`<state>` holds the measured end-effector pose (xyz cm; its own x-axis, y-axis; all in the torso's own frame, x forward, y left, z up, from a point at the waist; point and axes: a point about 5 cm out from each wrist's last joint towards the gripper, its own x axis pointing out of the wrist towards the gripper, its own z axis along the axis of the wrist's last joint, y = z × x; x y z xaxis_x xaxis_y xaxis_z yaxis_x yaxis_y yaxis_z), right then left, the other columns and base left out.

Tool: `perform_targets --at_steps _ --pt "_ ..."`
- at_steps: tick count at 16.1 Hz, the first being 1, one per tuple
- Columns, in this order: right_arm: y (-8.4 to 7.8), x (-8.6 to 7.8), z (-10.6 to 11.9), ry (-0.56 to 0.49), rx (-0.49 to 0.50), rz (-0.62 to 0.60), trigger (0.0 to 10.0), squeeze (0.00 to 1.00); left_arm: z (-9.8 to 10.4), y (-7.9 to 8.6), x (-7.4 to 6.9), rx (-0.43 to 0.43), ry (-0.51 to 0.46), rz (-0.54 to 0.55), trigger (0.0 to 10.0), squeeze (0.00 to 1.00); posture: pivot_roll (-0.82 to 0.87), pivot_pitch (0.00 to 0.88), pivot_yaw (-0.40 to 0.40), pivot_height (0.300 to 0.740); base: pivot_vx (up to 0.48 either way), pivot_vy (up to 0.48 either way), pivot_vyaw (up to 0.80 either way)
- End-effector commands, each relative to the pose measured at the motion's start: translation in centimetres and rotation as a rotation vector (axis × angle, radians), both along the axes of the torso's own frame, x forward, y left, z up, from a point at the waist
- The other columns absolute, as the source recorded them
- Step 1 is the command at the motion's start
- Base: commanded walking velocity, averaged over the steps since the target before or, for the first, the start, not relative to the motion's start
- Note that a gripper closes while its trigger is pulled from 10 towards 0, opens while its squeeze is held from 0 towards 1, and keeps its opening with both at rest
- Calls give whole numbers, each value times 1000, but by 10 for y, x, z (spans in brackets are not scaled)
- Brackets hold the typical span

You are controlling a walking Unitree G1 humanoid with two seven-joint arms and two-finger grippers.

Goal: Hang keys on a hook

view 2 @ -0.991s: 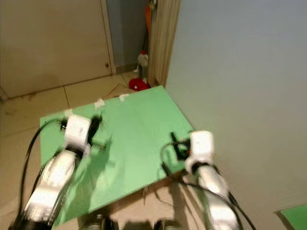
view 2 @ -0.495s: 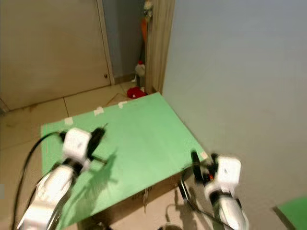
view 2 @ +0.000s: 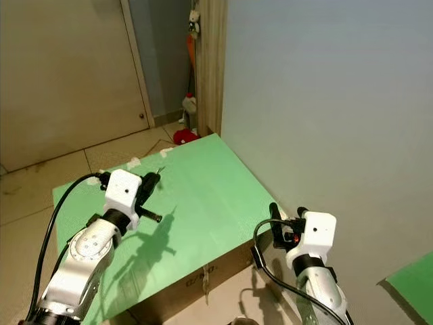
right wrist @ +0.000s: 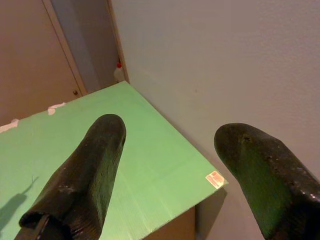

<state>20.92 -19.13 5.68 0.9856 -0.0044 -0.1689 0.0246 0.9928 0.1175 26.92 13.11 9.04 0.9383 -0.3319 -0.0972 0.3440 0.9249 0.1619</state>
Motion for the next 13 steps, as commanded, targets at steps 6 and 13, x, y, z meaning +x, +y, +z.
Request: perform_targets --at_steps 6,13 --pt "4 3 -2 6 -21 19 10000 0 2 -1 7 -20 9 5 10000 0 -170 0 41 740 0 0 0" --pt "5 4 -4 17 -26 29 10000 0 4 -4 10 -40 4 -3 10000 0 -169 0 40 740 0 0 0"
